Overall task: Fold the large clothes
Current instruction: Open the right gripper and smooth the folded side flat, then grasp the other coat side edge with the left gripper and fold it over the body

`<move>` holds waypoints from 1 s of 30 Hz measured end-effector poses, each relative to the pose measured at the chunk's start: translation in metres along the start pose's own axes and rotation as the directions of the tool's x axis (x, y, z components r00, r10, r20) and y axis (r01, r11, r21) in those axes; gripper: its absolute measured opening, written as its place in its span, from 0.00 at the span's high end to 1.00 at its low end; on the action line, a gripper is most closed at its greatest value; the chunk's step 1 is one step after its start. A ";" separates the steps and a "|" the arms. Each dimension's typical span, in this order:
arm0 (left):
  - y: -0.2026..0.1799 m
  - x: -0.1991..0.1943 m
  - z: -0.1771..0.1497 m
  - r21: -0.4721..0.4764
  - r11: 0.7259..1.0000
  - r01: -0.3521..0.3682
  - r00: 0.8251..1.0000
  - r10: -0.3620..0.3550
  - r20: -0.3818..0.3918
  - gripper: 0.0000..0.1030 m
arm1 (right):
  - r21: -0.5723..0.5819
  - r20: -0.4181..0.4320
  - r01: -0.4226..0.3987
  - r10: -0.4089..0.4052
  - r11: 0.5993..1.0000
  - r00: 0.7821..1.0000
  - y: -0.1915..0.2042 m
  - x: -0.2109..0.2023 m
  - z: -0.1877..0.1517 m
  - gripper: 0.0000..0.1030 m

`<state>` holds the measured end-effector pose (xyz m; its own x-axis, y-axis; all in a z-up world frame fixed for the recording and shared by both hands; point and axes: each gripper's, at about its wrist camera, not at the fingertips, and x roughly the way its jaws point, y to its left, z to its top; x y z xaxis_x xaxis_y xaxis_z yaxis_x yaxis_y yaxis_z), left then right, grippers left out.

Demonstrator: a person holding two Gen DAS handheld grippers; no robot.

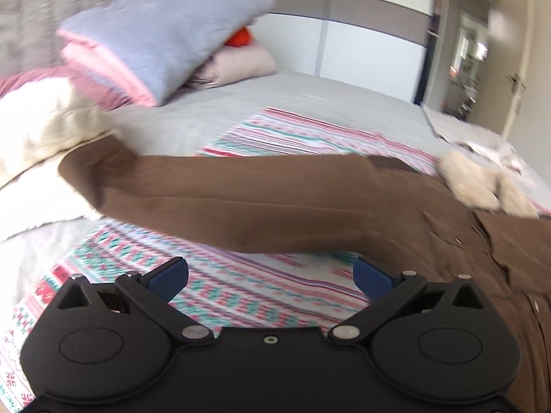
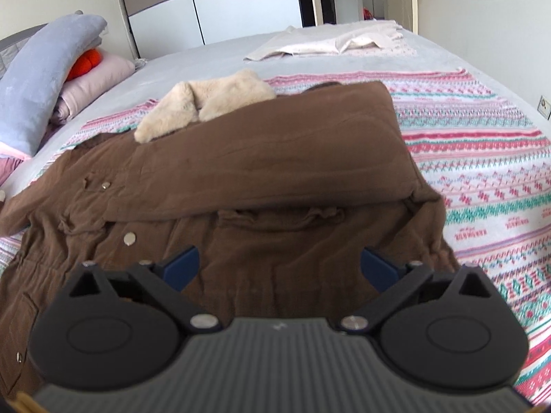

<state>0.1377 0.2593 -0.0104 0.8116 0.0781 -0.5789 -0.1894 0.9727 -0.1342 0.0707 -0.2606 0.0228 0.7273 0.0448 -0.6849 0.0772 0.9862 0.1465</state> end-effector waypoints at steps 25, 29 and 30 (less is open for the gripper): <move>0.066 0.037 0.091 -0.319 0.925 -0.205 0.900 0.306 0.311 0.95 | 0.004 -0.023 -0.015 0.015 1.000 1.000 -0.003 0.005 -0.003 0.01; 0.007 0.005 0.120 -0.213 0.976 -0.048 0.887 0.140 0.441 0.95 | 0.009 -0.007 -0.021 0.022 1.000 1.000 -0.002 0.001 -0.001 0.01; -0.011 -0.003 0.125 -0.179 0.984 -0.016 0.880 0.099 0.465 0.95 | 0.008 -0.004 -0.024 0.024 1.000 1.000 -0.002 0.000 0.000 0.01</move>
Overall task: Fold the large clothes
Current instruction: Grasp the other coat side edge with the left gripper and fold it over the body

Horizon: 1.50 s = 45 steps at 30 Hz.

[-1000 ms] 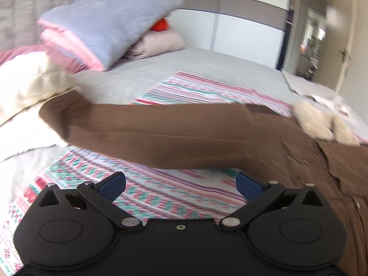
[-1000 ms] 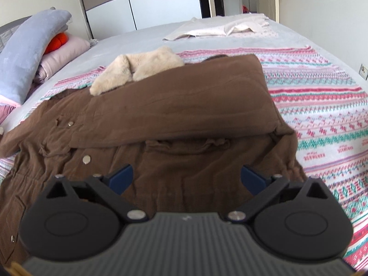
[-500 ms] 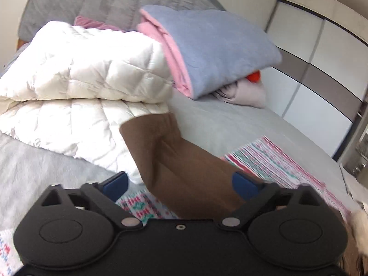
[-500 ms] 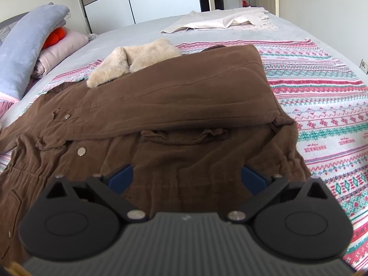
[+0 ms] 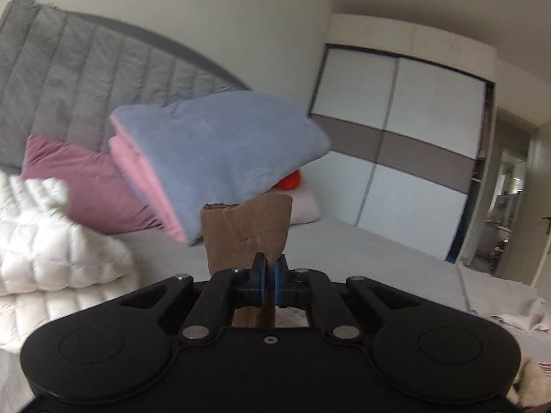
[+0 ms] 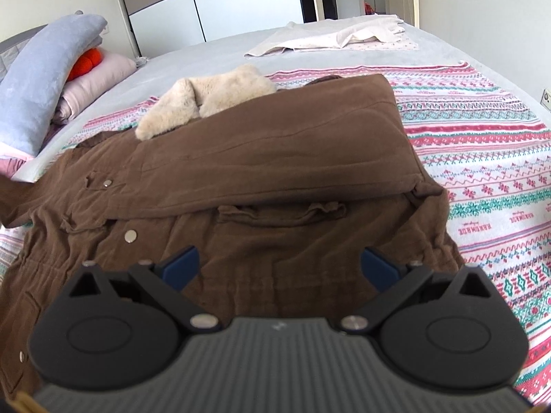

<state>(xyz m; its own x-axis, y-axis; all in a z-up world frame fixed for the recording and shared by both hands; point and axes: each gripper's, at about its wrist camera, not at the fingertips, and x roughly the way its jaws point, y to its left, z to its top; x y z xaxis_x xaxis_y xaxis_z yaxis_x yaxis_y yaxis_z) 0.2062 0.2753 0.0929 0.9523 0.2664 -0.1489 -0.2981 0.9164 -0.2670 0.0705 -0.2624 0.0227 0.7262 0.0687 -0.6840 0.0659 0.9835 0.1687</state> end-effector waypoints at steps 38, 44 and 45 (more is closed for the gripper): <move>-0.138 -0.007 -0.106 0.230 0.879 0.417 0.857 -0.297 -0.421 0.55 | 0.194 -0.009 -0.299 0.307 0.934 0.952 0.010 0.085 0.074 0.30; -0.120 0.031 -0.114 0.245 0.901 0.357 0.878 -0.234 -0.419 0.73 | 0.165 -0.056 -0.245 0.258 0.955 0.965 0.027 0.126 0.078 0.96; -0.118 0.034 -0.111 0.234 0.900 0.367 0.873 -0.246 -0.421 0.76 | 0.142 -0.034 -0.271 0.278 0.952 0.960 0.029 0.119 0.081 0.96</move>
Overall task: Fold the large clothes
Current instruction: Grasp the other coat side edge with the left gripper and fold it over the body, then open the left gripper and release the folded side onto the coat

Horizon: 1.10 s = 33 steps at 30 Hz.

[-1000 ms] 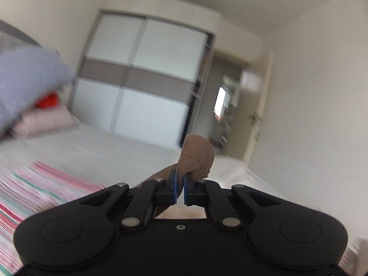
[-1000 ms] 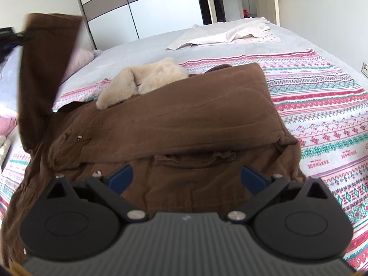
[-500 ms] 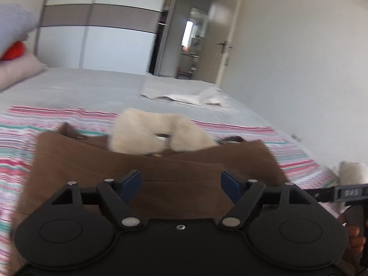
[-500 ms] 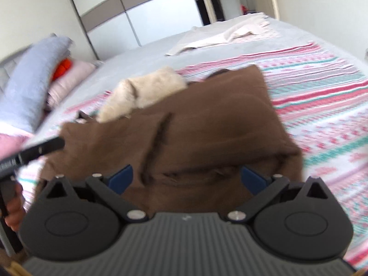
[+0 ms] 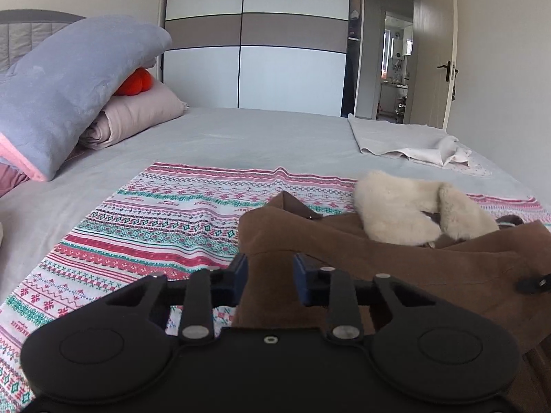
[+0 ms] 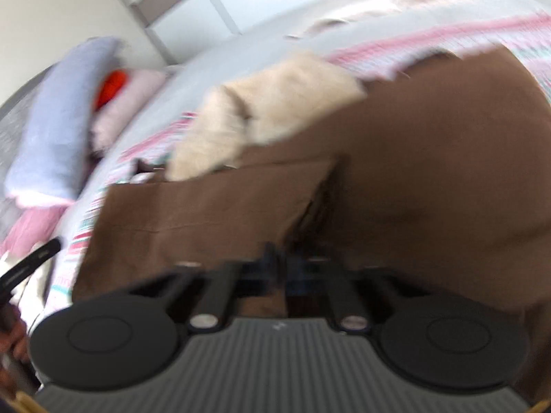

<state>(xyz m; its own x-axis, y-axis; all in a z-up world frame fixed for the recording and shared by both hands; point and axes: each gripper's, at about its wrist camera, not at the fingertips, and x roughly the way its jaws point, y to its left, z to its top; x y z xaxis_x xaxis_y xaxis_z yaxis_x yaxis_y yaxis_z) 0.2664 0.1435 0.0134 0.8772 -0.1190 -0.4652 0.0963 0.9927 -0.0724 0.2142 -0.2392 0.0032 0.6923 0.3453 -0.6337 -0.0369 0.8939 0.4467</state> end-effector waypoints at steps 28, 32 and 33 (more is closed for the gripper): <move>-0.058 0.113 -0.035 0.315 0.934 -0.169 0.977 0.202 -0.073 0.85 | -0.286 0.101 0.293 -0.275 0.912 0.956 -0.012 0.036 -0.002 0.69; -0.066 0.089 -0.028 0.351 0.927 -0.134 0.982 0.172 -0.079 0.80 | -0.201 0.109 0.259 -0.241 0.945 0.964 -0.018 0.019 -0.002 0.69; -0.062 0.079 -0.026 0.322 0.940 -0.113 0.985 0.148 -0.086 0.76 | -0.195 0.106 0.256 -0.240 0.947 0.965 -0.016 0.010 -0.001 0.67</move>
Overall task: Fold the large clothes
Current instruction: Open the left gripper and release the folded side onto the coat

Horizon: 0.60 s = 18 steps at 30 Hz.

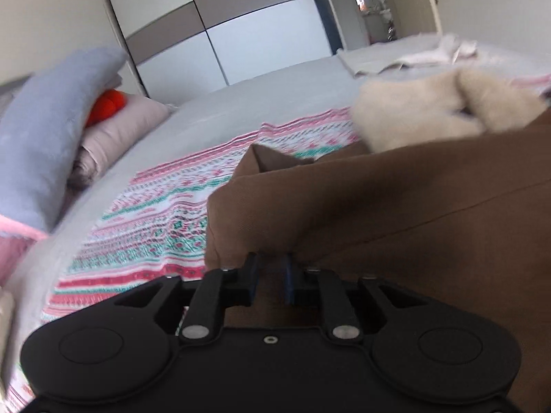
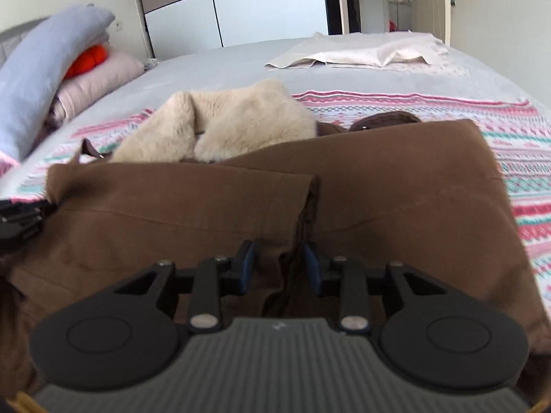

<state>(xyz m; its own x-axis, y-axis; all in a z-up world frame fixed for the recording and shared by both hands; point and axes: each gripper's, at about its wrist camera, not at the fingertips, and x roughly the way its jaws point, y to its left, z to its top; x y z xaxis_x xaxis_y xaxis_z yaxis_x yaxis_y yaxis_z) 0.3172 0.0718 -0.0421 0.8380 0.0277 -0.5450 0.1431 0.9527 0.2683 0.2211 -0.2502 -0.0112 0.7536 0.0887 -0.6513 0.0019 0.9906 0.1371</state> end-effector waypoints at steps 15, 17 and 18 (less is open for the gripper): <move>0.059 -0.187 -0.038 -0.178 0.952 0.250 0.968 -0.246 0.045 0.02 | -0.039 0.041 0.007 -0.005 0.999 0.999 -0.043 -0.206 -0.050 0.07; 0.070 -0.210 -0.050 -0.190 0.947 0.260 0.966 -0.253 0.061 0.00 | -0.042 0.051 -0.004 0.006 0.999 0.999 -0.049 -0.229 -0.062 0.04; 0.077 -0.220 -0.057 -0.201 0.941 0.272 0.962 -0.264 0.067 0.00 | -0.042 0.053 -0.014 0.017 0.999 0.998 -0.052 -0.239 -0.069 0.03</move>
<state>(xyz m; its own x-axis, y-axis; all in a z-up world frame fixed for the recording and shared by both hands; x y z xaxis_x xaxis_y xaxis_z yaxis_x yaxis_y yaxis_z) 0.1143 0.1567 0.0533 0.8039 -0.2448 -0.5420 0.2568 0.9649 -0.0550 -0.0042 -0.3157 0.0858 0.7873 0.0994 -0.6084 -0.0364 0.9927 0.1151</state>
